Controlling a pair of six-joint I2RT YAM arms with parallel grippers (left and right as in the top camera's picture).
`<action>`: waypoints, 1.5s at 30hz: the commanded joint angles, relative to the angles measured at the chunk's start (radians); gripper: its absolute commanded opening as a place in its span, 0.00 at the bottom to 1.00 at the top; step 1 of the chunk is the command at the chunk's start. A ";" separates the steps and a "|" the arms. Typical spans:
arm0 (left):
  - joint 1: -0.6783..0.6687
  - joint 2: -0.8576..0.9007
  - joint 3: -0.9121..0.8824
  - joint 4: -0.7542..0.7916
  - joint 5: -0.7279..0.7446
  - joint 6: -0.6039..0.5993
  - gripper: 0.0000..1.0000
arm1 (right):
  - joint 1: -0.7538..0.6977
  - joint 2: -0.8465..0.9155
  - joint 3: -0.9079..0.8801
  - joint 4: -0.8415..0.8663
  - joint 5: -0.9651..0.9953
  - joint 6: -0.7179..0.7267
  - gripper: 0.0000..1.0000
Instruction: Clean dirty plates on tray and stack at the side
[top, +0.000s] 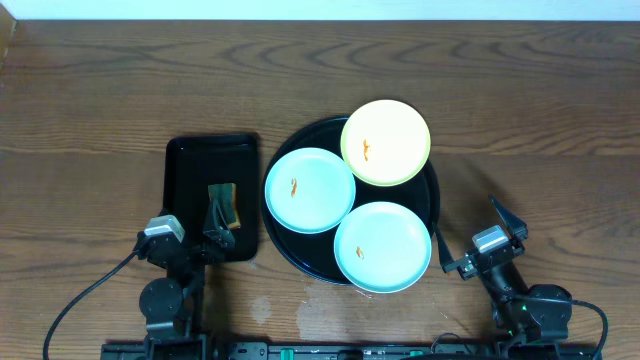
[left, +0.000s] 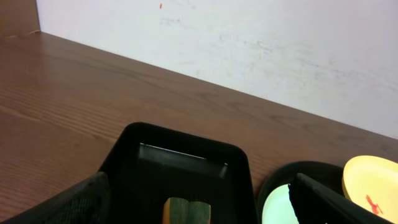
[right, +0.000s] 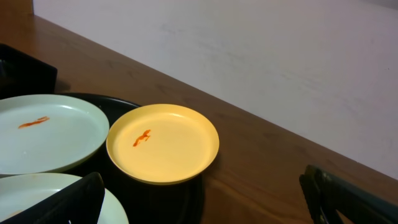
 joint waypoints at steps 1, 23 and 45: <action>0.005 -0.009 -0.008 -0.044 0.014 0.013 0.93 | -0.010 -0.001 -0.001 -0.005 -0.004 -0.011 0.99; 0.005 -0.009 -0.008 -0.044 0.014 0.013 0.93 | -0.010 -0.002 -0.001 -0.005 -0.004 -0.011 0.99; 0.003 -0.008 -0.008 0.018 0.056 0.012 0.93 | -0.010 -0.001 -0.001 0.033 -0.042 -0.011 0.99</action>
